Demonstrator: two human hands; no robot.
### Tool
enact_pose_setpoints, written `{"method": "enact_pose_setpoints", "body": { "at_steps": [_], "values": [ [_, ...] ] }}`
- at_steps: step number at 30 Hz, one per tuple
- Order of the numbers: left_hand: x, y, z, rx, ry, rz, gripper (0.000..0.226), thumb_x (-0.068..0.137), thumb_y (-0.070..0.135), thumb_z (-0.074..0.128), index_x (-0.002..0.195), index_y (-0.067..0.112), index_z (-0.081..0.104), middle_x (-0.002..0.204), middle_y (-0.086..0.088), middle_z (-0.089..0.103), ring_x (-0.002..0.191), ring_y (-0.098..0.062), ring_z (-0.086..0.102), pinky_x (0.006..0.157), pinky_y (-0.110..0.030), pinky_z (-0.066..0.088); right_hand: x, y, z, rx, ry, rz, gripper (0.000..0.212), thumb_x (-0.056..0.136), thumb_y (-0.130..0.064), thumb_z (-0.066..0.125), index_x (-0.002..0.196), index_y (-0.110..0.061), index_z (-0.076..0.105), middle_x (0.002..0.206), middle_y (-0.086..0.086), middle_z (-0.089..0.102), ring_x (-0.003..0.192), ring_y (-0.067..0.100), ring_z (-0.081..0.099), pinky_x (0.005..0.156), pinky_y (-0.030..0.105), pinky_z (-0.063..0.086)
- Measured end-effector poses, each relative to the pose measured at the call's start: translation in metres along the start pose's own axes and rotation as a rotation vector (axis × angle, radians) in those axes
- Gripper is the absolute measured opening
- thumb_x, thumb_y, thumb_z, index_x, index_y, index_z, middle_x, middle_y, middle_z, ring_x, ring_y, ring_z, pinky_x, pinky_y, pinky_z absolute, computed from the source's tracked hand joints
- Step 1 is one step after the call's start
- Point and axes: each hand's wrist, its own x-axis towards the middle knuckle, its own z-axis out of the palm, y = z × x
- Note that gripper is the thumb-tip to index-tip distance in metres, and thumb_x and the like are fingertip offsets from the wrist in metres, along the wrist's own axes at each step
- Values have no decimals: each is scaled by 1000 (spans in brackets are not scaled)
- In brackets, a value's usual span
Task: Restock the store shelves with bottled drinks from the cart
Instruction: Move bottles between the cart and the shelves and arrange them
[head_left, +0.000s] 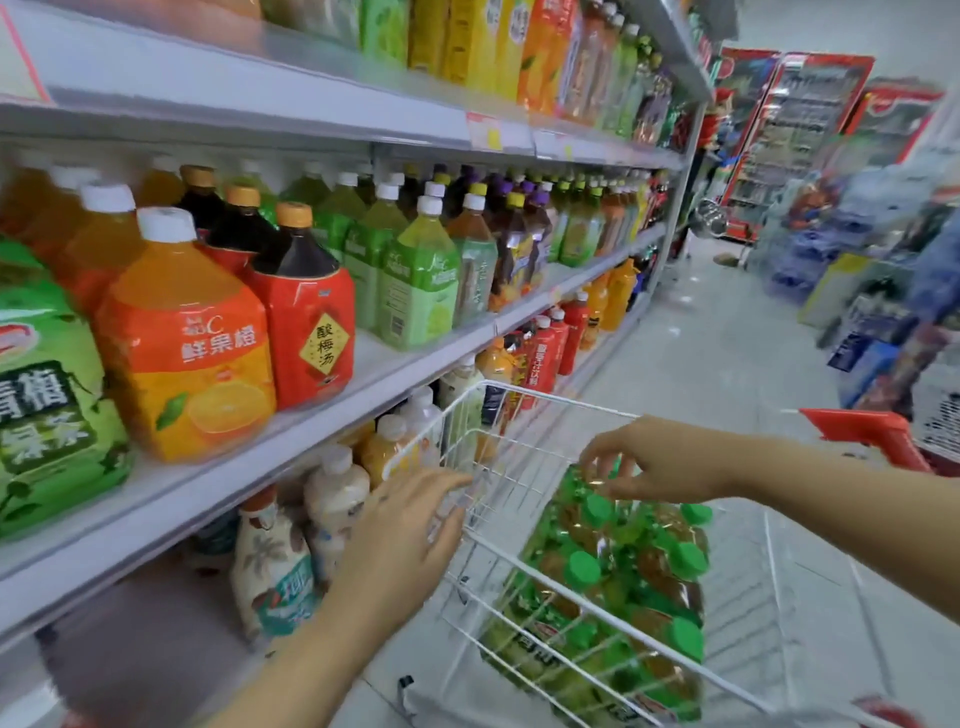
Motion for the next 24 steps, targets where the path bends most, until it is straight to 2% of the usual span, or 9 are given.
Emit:
{"method": "enact_pose_setpoints", "body": {
  "at_steps": [2,4,7,9,11,15,20,22,24],
  "values": [
    [4,2,13,29,-115,-11,49,87,52,23,117,35,57,117,20,57,110,-1,48,101,-24,24,-8,10,15,25,-40,32,40,90,-32,56,128,-21,50,123,-3,59,109,12,57,86,17,38],
    [4,0,23,103,-135,20,46,90,49,21,108,38,62,107,23,61,102,-1,54,105,-26,14,-6,15,33,39,-62,40,53,90,-35,56,139,-21,38,136,1,48,116,14,51,90,18,34],
    [2,-1,26,150,-111,41,45,95,41,22,95,39,67,90,23,61,89,0,55,107,-31,13,9,17,62,94,-81,65,61,90,-40,54,143,-24,29,147,4,34,125,19,42,102,26,30],
    [3,-3,26,158,-139,40,53,95,45,13,98,41,66,89,26,54,91,3,51,110,-33,12,21,17,81,164,-56,117,56,90,-42,54,139,-25,33,141,6,38,121,22,45,101,30,34],
    [2,-3,26,148,-139,40,55,94,46,11,100,42,65,86,27,48,88,4,48,111,-32,10,32,14,93,231,43,161,43,89,-40,56,127,-23,45,123,5,43,106,21,49,89,27,38],
    [2,-2,26,134,-146,19,56,94,47,10,102,42,65,86,27,45,85,2,42,111,-32,9,41,12,96,345,196,154,15,86,-30,63,94,-22,54,97,-4,43,86,10,45,70,22,28],
    [2,3,18,187,-257,-15,65,90,51,-2,111,44,59,94,22,46,100,0,47,114,-31,0,38,10,82,350,242,103,9,83,-25,67,85,-22,58,85,-12,46,85,9,47,68,20,31],
    [3,8,14,140,-299,-45,58,93,52,2,120,46,53,98,25,44,105,3,46,115,-31,-2,32,1,58,375,366,99,6,81,-23,68,83,-22,62,82,-15,46,77,6,49,62,13,34],
    [7,10,11,60,-323,-96,38,98,50,17,131,49,37,112,26,45,113,4,44,115,-30,0,19,-7,26,430,515,62,7,79,-19,70,80,-23,64,83,-13,52,73,4,53,61,9,39]
  ]
}}
